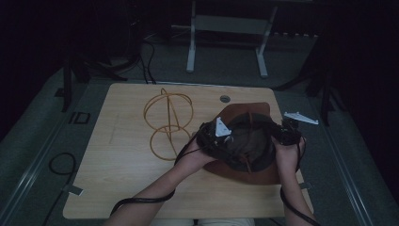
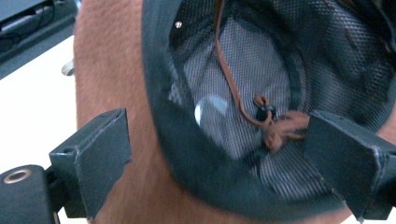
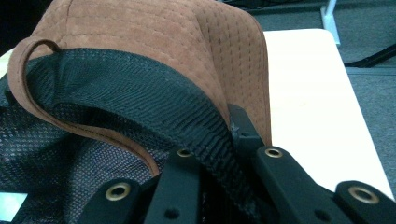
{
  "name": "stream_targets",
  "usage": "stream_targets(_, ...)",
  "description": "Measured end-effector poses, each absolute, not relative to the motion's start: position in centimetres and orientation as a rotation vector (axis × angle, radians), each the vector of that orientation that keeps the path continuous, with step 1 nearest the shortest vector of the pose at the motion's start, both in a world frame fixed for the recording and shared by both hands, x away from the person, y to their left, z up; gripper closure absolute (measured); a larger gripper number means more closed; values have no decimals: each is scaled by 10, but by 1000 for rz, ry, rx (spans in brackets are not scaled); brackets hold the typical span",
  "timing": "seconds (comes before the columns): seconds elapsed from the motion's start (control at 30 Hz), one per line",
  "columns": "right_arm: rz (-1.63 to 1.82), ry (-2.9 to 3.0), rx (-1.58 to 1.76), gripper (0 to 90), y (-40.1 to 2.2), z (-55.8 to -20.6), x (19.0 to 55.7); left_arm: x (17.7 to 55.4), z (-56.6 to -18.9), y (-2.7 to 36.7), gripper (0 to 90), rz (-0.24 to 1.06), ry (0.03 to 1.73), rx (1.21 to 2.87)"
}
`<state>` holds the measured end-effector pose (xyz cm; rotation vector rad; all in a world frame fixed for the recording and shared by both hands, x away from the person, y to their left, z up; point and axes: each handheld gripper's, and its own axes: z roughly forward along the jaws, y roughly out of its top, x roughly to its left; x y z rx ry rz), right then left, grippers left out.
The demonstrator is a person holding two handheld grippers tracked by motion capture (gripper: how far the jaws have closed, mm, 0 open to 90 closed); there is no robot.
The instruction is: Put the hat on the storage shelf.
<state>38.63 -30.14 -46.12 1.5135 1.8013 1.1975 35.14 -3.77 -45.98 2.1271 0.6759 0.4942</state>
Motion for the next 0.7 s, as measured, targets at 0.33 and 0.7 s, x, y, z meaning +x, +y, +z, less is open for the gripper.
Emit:
stream_targets(0.33,1219,1812,1506,845,-299,-460,383,383,-458,-55,155,574,768,2167)
stream_targets(0.7,1257,1822,1489,845,-296,-455,376,397,-467,-69,359,660,863,2214)
